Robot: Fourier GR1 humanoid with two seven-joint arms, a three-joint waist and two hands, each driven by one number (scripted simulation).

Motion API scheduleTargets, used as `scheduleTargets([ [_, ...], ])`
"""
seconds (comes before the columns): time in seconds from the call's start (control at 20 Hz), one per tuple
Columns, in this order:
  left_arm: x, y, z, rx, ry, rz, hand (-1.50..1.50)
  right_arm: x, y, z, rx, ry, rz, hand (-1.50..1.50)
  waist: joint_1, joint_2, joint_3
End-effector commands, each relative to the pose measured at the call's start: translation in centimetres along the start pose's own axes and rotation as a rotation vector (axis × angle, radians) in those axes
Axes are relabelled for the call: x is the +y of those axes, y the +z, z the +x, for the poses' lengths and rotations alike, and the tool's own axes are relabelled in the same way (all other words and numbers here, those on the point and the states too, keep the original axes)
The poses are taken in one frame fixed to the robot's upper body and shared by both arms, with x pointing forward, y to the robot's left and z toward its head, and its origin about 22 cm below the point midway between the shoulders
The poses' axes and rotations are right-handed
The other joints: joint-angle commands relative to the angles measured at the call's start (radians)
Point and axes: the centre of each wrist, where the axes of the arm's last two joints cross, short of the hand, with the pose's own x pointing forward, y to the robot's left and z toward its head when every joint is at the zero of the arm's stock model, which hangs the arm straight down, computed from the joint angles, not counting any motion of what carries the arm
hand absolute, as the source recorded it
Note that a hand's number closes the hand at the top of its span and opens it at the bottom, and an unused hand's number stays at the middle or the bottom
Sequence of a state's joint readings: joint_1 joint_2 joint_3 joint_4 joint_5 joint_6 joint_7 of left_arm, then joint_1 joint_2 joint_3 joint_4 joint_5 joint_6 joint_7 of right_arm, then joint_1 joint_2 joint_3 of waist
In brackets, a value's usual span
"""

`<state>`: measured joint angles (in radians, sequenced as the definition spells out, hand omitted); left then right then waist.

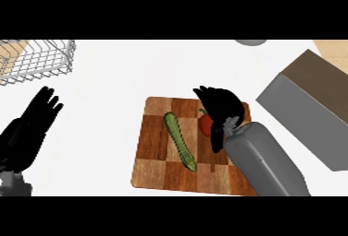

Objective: Pick the bell pepper from the cutting board and place it in the cardboard box

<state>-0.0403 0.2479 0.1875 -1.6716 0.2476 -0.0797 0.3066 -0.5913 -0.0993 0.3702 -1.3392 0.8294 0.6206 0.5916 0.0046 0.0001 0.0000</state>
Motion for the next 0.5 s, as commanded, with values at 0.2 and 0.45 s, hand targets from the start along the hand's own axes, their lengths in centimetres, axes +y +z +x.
scheduleTargets([
  [0.2,-1.2,-1.5,-2.1,0.001,0.0,-0.017,0.0,1.2,-1.1,-0.5,0.005,0.021,0.019,-1.5,-0.004,0.001,0.0],
  [0.45,-1.4,0.0,-2.7,0.029,-0.009,-0.005,0.0,1.4,-1.8,-1.1,0.02,0.027,0.06,-1.5,-0.001,0.0,0.0],
])
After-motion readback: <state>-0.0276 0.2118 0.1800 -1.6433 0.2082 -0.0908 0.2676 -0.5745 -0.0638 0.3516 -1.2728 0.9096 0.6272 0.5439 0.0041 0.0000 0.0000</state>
